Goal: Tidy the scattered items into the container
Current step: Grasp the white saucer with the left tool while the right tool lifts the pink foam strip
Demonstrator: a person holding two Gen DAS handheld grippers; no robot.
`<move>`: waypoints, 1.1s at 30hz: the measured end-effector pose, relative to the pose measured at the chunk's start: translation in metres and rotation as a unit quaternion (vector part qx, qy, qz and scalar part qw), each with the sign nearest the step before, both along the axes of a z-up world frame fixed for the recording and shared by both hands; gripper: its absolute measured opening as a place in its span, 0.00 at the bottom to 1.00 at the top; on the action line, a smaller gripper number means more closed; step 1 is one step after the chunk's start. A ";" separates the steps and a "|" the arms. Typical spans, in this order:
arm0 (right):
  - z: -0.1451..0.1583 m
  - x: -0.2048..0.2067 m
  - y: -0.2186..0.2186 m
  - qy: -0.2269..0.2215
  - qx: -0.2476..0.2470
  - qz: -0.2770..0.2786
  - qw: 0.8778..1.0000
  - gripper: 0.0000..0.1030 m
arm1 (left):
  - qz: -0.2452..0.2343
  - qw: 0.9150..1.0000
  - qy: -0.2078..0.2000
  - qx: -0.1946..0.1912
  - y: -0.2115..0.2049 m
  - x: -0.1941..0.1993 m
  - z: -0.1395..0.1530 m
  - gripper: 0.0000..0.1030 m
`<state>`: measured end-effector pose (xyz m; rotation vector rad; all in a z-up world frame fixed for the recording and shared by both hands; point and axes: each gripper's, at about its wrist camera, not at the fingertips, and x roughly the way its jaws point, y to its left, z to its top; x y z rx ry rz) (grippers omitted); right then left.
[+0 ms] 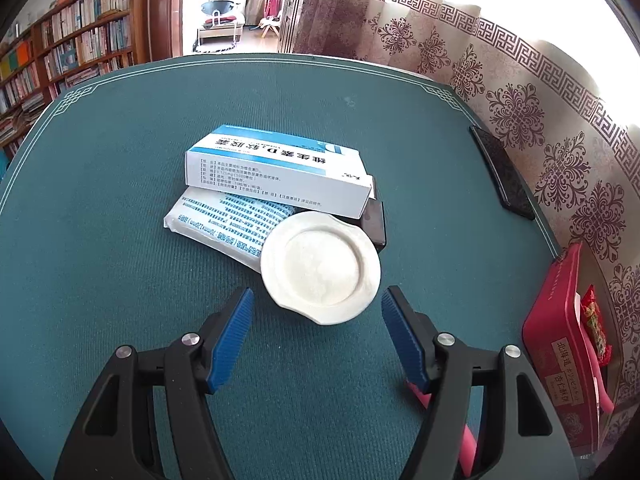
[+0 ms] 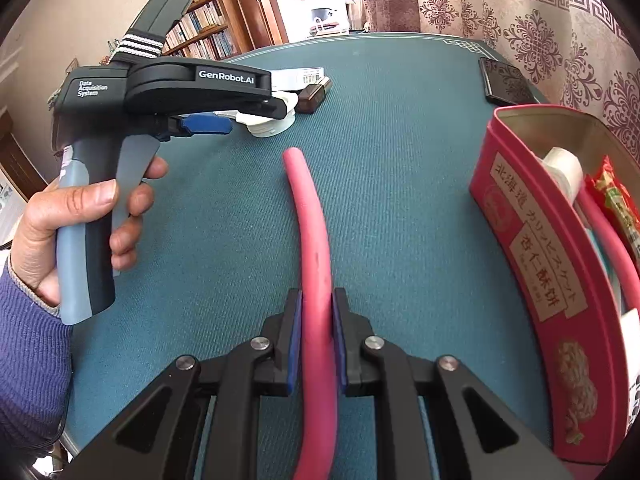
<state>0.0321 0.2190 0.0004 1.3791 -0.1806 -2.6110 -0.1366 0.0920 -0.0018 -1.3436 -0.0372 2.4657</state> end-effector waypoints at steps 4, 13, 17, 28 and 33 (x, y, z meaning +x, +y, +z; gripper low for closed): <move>0.001 0.002 -0.001 0.004 -0.001 0.003 1.000 0.16 | 0.001 1.000 -0.004 -0.006 0.006 -0.007 -0.004 0.67; -0.003 -0.002 0.000 0.009 -0.003 0.003 1.000 0.16 | 0.000 0.999 0.016 -0.041 0.018 -0.020 -0.008 0.67; -0.005 -0.004 -0.003 0.010 0.000 0.004 1.000 0.16 | -0.001 0.999 0.024 -0.041 0.018 -0.025 -0.008 0.67; -0.005 0.000 0.002 0.009 -0.018 -0.004 1.000 0.16 | -0.003 0.999 0.043 -0.028 0.004 0.000 0.006 0.67; 0.003 0.003 0.010 0.013 -0.049 -0.005 0.999 0.16 | 0.001 0.998 0.055 -0.014 -0.008 0.017 0.021 0.67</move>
